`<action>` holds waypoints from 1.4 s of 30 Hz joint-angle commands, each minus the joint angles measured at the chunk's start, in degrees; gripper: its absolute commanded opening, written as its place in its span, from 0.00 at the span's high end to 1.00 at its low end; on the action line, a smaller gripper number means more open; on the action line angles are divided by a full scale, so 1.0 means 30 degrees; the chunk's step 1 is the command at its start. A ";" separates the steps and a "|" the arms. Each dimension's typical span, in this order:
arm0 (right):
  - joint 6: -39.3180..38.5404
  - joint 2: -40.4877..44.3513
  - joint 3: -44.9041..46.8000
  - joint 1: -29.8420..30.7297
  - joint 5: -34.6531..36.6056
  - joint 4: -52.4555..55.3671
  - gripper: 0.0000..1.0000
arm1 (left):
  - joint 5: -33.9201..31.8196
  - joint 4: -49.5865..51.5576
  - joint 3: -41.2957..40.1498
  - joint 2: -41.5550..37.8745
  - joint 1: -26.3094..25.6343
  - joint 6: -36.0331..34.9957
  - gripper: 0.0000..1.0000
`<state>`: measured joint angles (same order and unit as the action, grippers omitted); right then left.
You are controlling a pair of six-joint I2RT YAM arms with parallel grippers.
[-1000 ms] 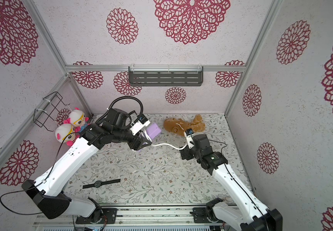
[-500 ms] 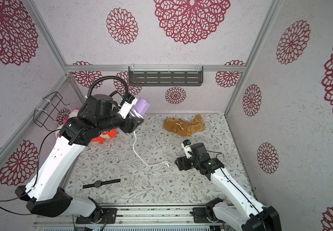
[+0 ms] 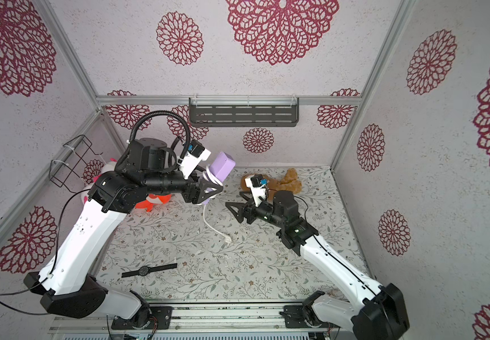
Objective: Unwrap the cord wrapped around the power strip
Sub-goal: Unwrap the power cord from the power strip.
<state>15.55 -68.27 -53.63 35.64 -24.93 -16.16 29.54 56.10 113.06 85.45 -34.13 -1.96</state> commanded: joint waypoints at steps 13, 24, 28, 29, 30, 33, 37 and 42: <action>0.2552 -0.3866 -0.1828 0.0630 0.0262 -0.7743 0.36 | 0.5730 -0.1190 -0.0526 -0.1199 -0.0086 0.0003 1.00; -0.0698 -0.1623 -0.1867 -0.1320 0.0843 -0.2793 1.00 | 0.4304 0.2204 -0.1779 -0.1559 -0.0332 -0.1405 1.00; -0.3146 -0.1057 -0.3595 -0.2122 0.0575 0.0884 1.00 | 0.3574 0.4826 -0.1682 -0.0538 -0.1163 -0.2883 1.00; -0.3673 -0.0992 -0.3991 -0.2256 0.0547 0.1680 1.00 | 0.3543 0.5257 -0.1637 -0.0273 -0.1311 -0.3083 1.00; -0.4228 -0.0927 -0.4406 -0.2404 0.0572 0.2375 1.00 | 0.3459 0.5682 -0.1576 0.0022 -0.1464 -0.3316 1.00; -0.5698 -0.0827 -0.5487 -0.2650 0.0458 0.4160 1.00 | 0.3288 0.6620 -0.1620 0.0512 -0.1876 -0.4010 1.00; -0.7849 -0.0648 -0.7121 -0.2678 0.0913 0.6670 1.00 | 0.2728 0.7053 -0.2349 0.0827 -0.2100 -0.4278 1.00; -0.9201 0.0453 -0.7818 -0.2608 0.1342 0.9110 1.00 | -0.0485 0.5690 -0.3032 0.0901 -0.2100 -0.2679 1.00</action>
<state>-6.94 -71.02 -74.46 27.79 -21.93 6.02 33.39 75.68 104.25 88.40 -39.79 -11.27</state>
